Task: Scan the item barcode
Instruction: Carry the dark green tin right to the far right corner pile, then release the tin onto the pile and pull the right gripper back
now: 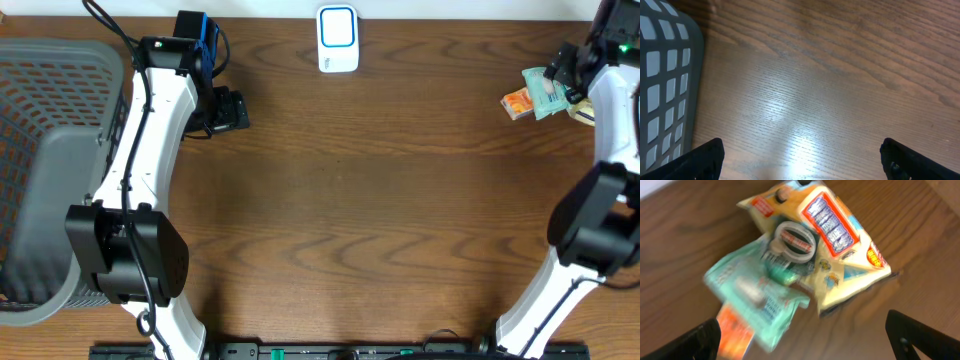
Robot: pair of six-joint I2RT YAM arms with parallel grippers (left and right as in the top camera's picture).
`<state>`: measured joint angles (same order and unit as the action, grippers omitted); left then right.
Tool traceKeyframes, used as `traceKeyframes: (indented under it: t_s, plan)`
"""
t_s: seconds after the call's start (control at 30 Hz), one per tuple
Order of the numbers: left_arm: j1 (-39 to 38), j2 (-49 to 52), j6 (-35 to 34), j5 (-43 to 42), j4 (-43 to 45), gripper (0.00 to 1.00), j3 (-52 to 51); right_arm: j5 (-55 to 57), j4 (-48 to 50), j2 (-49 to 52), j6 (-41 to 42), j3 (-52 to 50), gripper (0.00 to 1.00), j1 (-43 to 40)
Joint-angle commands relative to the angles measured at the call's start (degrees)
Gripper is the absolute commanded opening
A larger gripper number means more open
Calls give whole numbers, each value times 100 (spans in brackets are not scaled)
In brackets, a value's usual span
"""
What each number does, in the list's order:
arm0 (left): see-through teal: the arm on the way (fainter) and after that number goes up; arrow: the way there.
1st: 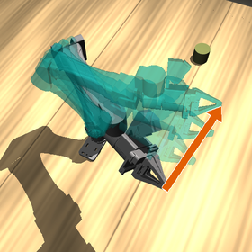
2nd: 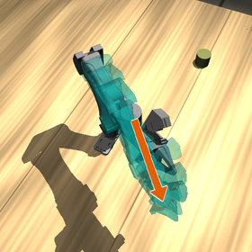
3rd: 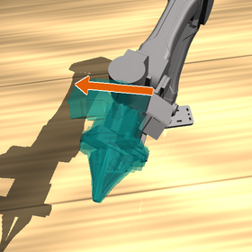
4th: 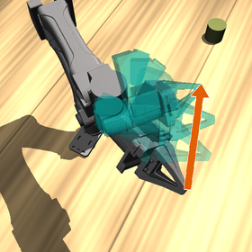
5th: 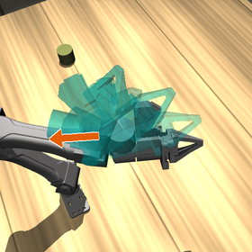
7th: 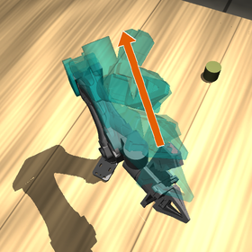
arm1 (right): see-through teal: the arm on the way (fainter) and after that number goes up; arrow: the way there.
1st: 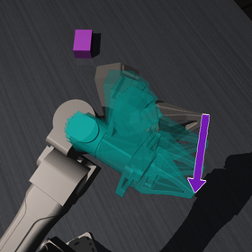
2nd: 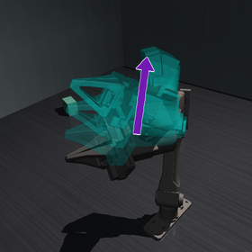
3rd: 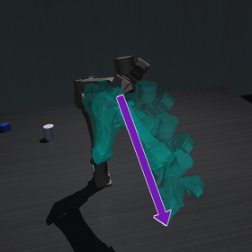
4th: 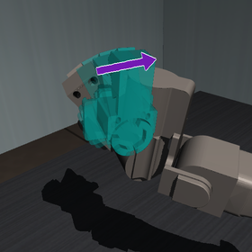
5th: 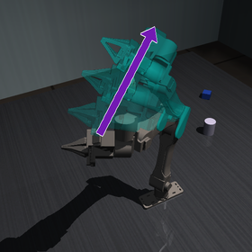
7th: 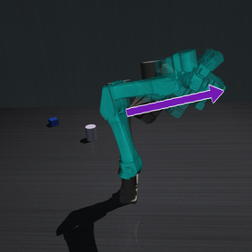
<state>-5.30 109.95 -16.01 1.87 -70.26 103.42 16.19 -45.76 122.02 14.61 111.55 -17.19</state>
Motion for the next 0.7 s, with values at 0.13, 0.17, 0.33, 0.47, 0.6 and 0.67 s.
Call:
traceKeyframes:
  t_s: [0.13,0.17,0.33,0.47,0.6,0.67]
  plan:
    - [15,-11,94,74,-20,98,-57,-1930,-898,-1816,0,61,99,212]
    - [15,-11,94,76,-17,98,-57,-2083,-1029,-1965,20,61,99,245]
    - [15,-11,94,76,-17,98,-57,-2212,-1622,-2706,251,-92,99,555]
    - [15,-11,94,76,-17,98,-57,-1808,-1565,-3602,184,-970,99,1056]
    - [15,-11,94,76,-20,98,-57,-1255,-1193,-4612,179,-2120,99,1438]
    - [15,-11,94,76,-17,98,-57,-1224,-962,-5169,162,-2704,99,1558]
